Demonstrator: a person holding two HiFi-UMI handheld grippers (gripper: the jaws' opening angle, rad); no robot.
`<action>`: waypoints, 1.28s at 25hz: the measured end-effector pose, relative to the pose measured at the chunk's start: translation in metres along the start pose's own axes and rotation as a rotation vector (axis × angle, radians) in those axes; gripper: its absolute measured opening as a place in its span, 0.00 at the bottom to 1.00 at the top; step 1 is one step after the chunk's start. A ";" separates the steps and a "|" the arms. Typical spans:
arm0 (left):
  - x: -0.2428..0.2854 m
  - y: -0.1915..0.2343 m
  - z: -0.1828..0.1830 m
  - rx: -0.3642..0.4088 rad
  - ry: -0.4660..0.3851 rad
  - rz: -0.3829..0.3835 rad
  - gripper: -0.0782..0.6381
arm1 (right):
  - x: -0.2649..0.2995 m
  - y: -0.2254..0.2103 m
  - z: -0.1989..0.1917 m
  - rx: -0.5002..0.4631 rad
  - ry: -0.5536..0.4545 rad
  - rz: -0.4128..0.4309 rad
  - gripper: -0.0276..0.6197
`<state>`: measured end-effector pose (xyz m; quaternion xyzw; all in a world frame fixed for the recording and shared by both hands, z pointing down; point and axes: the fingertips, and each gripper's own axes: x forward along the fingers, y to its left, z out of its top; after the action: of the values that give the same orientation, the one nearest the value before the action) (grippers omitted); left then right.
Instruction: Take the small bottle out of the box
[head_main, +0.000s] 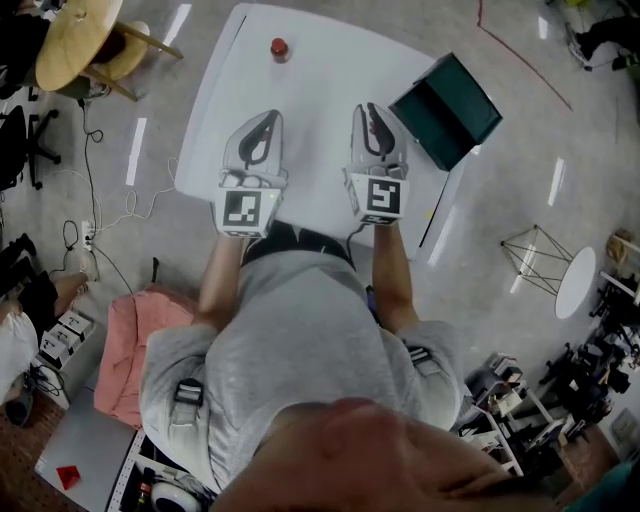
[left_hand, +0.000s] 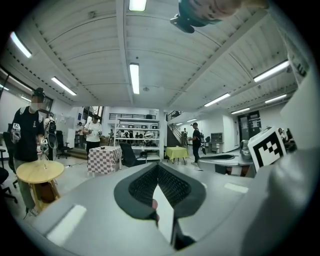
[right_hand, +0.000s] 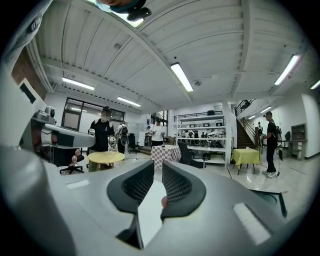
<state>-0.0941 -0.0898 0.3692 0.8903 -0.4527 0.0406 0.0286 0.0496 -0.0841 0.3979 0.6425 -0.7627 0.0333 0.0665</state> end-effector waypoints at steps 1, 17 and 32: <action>-0.001 -0.005 0.000 0.007 0.000 -0.006 0.13 | -0.006 -0.003 0.001 0.004 -0.007 -0.007 0.13; -0.016 -0.080 -0.002 0.033 -0.004 -0.122 0.13 | -0.103 -0.047 -0.011 0.012 -0.006 -0.151 0.06; -0.025 -0.125 -0.015 0.047 0.025 -0.223 0.13 | -0.154 -0.061 -0.032 0.036 0.024 -0.232 0.05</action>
<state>-0.0084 0.0051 0.3802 0.9349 -0.3496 0.0588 0.0175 0.1369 0.0600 0.4051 0.7271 -0.6816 0.0468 0.0676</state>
